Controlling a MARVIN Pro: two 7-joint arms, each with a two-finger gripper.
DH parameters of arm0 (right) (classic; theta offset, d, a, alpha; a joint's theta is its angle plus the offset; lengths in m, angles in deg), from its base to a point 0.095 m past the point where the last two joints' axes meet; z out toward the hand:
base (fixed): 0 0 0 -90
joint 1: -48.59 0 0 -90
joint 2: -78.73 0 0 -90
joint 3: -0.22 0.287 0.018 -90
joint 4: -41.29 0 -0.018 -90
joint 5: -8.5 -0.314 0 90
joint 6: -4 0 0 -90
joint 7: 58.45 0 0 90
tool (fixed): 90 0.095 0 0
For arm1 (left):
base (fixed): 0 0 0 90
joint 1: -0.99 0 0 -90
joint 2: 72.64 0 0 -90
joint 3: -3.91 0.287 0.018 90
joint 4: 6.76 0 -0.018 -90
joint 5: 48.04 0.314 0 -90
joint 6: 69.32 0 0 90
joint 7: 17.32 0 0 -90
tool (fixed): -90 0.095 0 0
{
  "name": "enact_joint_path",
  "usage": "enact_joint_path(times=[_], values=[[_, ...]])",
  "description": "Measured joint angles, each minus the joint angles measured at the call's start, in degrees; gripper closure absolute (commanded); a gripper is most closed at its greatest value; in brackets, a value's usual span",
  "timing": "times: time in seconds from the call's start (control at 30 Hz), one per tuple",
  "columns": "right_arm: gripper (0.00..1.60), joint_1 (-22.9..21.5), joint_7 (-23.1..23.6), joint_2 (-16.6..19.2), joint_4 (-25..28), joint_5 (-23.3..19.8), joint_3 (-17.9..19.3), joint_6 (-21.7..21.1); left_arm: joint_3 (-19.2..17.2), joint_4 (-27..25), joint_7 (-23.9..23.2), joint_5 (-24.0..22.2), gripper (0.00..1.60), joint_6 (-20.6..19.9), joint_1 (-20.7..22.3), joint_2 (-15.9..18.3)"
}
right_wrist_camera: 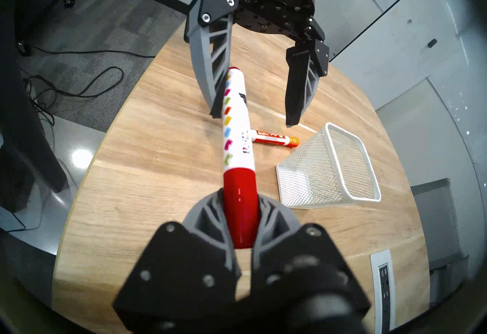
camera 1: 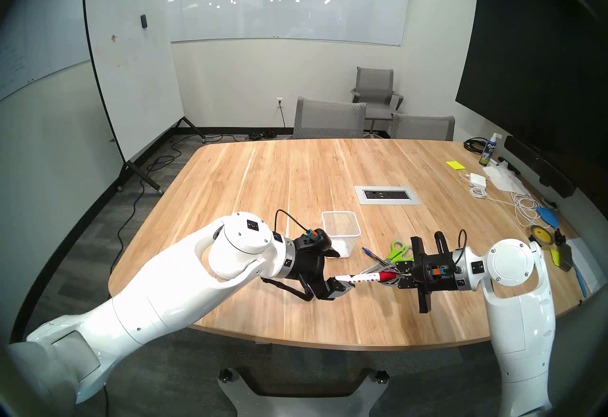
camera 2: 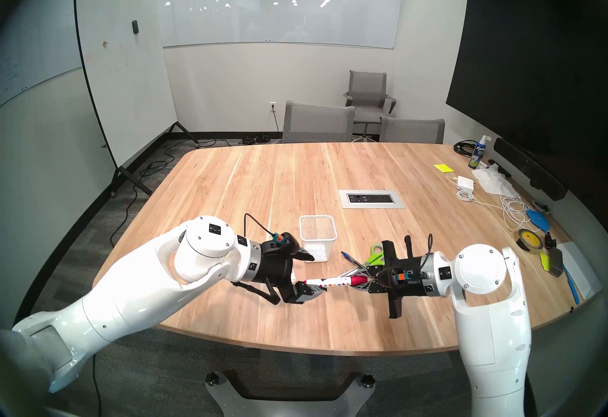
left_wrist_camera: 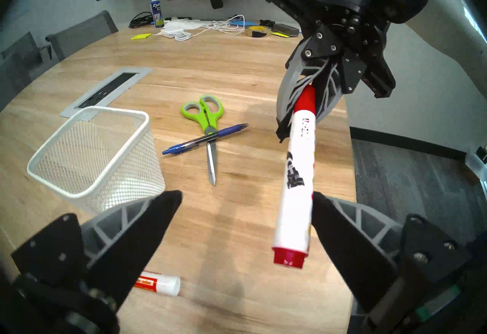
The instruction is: Place the pen, the marker, and the scissors into the pen holder
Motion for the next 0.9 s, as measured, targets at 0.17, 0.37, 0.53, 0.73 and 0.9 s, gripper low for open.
enact_joint_path(times=[0.17, 0.37, 0.53, 0.73, 0.9], values=[[1.60, -0.1, 0.0, 0.3, 0.0, 1.3, -0.2, 0.4, -0.1, -0.9, -0.8, -0.5, 0.00, 0.2, 0.1, -0.2], [1.60, -0.2, -0.3, 0.4, 0.1, 2.9, -0.7, 0.9, -0.4, -1.9, -1.4, -1.3, 0.00, 0.5, -0.2, -0.2], [1.60, -0.2, -0.8, 0.4, 0.6, 4.2, -1.1, 1.5, -0.4, -2.3, -1.8, -1.7, 0.00, 1.0, -0.6, -0.2], [1.60, -0.2, -1.2, 0.4, 1.3, 5.5, -1.5, 2.0, -0.3, -2.4, -2.2, -1.8, 0.00, 1.6, -1.1, -0.2], [1.60, -0.5, -1.6, 0.4, 2.1, 7.0, -1.9, 2.3, -0.3, -2.4, -2.5, -2.0, 0.00, 2.1, -1.5, -0.2]])
